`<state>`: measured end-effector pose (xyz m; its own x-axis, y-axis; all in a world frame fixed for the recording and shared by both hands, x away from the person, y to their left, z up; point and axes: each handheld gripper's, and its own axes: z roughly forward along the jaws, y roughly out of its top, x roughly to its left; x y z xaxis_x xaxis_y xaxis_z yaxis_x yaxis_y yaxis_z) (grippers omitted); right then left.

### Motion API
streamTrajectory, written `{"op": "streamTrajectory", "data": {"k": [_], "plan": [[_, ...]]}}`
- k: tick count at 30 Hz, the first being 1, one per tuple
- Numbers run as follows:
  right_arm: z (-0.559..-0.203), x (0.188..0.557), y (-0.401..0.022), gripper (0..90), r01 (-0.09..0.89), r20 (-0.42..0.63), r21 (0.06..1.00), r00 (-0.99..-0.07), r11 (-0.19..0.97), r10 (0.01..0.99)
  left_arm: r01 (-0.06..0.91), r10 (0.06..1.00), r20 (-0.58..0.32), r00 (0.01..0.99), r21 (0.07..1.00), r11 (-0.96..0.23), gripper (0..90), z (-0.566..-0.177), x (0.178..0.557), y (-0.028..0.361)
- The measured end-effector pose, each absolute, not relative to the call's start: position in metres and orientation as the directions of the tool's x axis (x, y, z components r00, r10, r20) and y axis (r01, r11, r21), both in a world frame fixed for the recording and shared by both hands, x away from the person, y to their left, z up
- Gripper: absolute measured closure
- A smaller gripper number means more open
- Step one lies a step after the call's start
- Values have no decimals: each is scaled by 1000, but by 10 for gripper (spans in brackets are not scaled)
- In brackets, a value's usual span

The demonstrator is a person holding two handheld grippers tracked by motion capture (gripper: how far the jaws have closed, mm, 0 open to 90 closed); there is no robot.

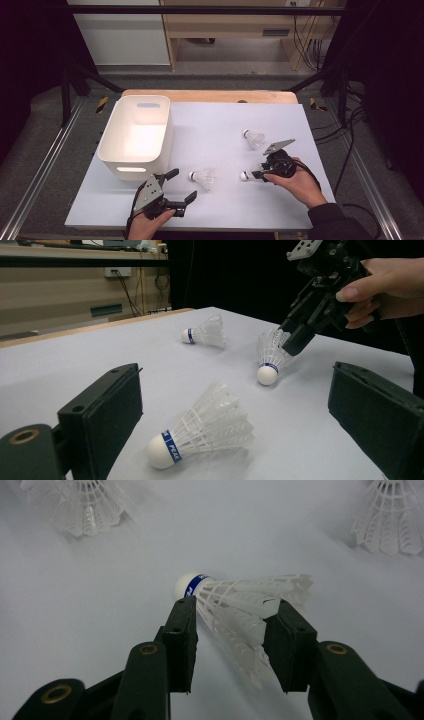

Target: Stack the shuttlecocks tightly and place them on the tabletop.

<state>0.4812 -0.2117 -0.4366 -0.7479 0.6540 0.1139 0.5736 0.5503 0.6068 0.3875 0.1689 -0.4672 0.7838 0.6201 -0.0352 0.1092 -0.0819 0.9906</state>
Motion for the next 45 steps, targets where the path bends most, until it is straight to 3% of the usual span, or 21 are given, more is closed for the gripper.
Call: {"op": "streamTrajectory", "data": {"k": [22, 33, 45], "plan": [[-456, 451, -224, 888, 555, 157, 682, -747, 476, 646, 129, 611, -44, 790, 987, -95, 69, -470, 388, 166], [-450, 441, -217, 898, 534, 162, 724, -747, 437, 645, 135, 617, -51, 786, 987, -89, 63, -470, 389, 167], [-452, 430, -182, 899, 495, 170, 748, -787, 443, 593, 134, 606, -50, 794, 986, -95, 55, -470, 389, 166]]}}
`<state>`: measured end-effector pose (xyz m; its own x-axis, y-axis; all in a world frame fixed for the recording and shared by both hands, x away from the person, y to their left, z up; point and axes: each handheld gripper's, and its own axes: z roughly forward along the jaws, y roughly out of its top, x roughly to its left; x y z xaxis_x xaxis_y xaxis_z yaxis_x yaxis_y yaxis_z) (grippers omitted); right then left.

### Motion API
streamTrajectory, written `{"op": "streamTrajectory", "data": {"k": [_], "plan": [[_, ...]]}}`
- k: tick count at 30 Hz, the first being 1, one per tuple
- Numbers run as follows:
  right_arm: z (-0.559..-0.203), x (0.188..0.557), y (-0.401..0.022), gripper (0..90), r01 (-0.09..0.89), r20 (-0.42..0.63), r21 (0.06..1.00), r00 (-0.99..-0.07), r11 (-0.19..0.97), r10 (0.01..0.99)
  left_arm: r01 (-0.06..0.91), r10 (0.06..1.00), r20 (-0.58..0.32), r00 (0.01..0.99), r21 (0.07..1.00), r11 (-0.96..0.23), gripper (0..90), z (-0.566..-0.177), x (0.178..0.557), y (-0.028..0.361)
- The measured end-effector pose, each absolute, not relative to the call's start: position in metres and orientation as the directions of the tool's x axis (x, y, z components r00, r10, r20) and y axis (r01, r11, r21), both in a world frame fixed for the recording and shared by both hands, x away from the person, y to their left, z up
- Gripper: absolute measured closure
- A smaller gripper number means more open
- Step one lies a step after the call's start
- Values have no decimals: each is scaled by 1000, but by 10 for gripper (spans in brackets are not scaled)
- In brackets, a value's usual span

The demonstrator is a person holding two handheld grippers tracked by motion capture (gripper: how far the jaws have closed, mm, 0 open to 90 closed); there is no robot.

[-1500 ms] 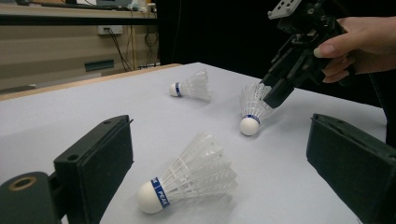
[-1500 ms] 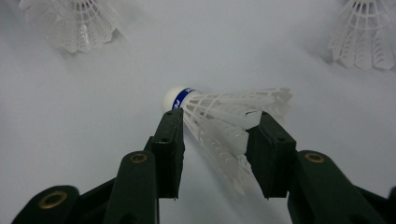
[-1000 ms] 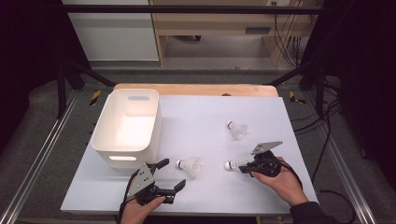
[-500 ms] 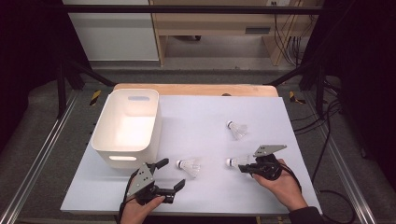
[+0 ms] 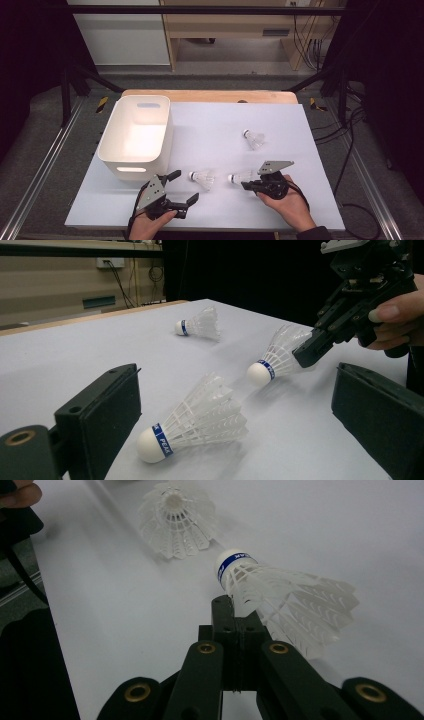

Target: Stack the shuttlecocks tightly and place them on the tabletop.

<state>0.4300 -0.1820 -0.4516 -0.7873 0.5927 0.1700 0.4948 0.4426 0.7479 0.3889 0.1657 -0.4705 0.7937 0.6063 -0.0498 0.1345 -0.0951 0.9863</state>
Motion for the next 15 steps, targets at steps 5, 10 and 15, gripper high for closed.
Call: {"op": "streamTrajectory", "data": {"k": [5, 10, 15], "plan": [[-452, 432, -166, 900, 471, 161, 769, -798, 433, 581, 132, 605, -48, 795, 987, -95, 53, -470, 389, 166], [-454, 434, -148, 899, 461, 172, 777, -811, 429, 559, 129, 603, -49, 796, 988, -90, 53, -470, 389, 165], [-458, 437, -131, 900, 463, 188, 778, -817, 425, 545, 130, 600, -51, 798, 988, -89, 52, -470, 389, 165]]}}
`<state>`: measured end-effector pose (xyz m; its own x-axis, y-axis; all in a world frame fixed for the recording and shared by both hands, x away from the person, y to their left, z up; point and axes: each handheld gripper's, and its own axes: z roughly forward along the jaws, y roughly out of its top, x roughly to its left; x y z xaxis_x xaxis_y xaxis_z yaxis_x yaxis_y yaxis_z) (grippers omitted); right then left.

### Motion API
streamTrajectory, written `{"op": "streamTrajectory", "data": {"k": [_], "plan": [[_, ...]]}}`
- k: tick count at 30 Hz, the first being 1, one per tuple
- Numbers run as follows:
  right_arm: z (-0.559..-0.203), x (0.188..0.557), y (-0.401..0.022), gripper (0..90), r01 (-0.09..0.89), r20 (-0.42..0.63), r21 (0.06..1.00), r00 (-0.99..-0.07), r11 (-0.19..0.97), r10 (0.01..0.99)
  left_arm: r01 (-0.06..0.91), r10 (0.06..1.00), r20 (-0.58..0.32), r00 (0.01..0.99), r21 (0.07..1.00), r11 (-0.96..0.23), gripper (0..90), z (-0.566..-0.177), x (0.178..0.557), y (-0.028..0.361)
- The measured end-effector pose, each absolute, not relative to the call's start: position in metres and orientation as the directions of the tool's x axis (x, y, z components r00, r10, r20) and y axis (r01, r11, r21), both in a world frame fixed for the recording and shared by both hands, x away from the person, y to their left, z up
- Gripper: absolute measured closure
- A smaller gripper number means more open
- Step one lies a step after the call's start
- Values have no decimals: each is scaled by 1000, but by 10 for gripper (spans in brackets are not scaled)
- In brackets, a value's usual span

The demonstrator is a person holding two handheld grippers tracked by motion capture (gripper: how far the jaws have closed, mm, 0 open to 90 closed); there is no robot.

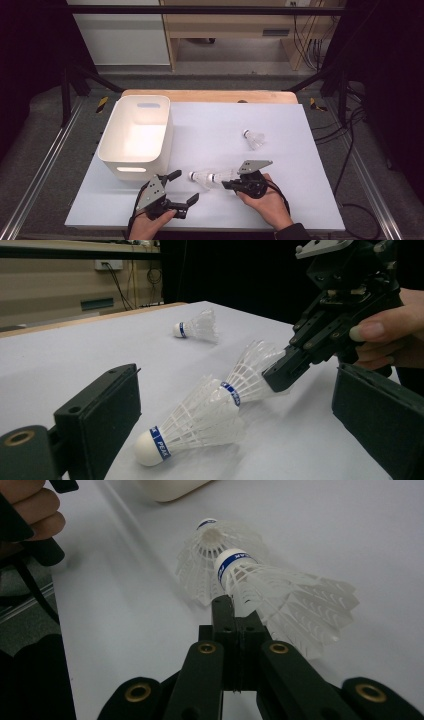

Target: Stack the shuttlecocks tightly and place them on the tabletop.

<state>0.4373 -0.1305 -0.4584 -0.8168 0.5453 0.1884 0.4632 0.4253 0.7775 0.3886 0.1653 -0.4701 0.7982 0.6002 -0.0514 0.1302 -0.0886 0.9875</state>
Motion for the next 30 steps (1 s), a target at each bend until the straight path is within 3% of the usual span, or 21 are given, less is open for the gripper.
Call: {"op": "streamTrajectory", "data": {"k": [30], "plan": [[-466, 445, -92, 898, 446, 168, 775, -829, 448, 534, 132, 592, -49, 804, 987, -97, 52, -470, 388, 164]]}}
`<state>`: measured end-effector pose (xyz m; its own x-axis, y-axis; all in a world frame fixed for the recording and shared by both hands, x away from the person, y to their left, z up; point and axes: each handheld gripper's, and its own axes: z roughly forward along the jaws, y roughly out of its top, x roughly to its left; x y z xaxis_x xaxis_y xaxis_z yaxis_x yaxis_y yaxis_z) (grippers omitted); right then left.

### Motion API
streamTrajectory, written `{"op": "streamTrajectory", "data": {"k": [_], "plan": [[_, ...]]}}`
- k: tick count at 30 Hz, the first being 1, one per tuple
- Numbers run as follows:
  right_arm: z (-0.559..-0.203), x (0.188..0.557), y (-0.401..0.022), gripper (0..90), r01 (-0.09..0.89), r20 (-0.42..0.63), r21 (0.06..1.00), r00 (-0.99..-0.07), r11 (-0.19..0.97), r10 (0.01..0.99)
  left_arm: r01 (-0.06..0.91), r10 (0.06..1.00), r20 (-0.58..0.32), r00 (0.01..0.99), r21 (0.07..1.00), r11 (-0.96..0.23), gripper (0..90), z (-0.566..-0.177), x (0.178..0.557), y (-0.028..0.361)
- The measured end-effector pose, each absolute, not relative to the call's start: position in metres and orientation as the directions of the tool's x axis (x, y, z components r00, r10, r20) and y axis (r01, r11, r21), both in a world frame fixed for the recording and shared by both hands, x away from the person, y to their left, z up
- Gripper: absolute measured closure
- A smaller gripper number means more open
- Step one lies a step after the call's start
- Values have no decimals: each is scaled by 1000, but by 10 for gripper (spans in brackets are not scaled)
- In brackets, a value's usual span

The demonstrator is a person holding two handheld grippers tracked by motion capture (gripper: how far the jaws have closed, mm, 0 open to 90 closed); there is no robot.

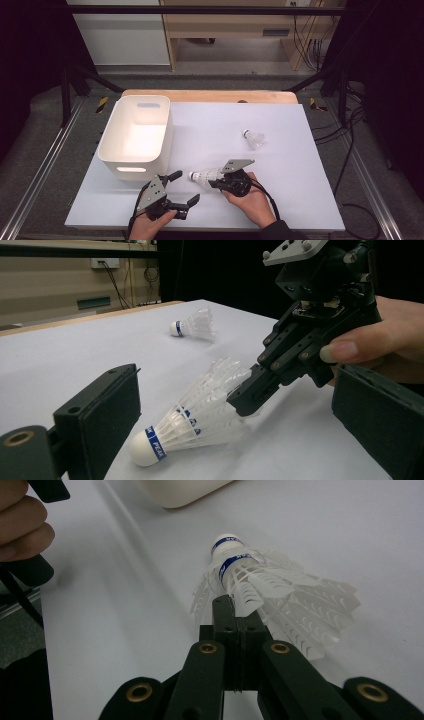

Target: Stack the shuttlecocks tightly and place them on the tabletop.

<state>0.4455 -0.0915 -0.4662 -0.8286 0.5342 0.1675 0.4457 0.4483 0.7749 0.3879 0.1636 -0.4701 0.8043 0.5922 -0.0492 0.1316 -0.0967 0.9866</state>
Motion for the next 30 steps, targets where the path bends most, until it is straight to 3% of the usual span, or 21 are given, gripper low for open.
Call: {"op": "streamTrajectory", "data": {"k": [16, 30], "plan": [[-469, 445, -86, 855, 442, 163, 769, -834, 462, 527, 132, 587, -48, 808, 986, -100, 52, -470, 387, 162], [-466, 439, -85, 655, 432, 142, 757, -841, 489, 523, 133, 585, -49, 809, 986, -102, 52, -471, 388, 161]]}}
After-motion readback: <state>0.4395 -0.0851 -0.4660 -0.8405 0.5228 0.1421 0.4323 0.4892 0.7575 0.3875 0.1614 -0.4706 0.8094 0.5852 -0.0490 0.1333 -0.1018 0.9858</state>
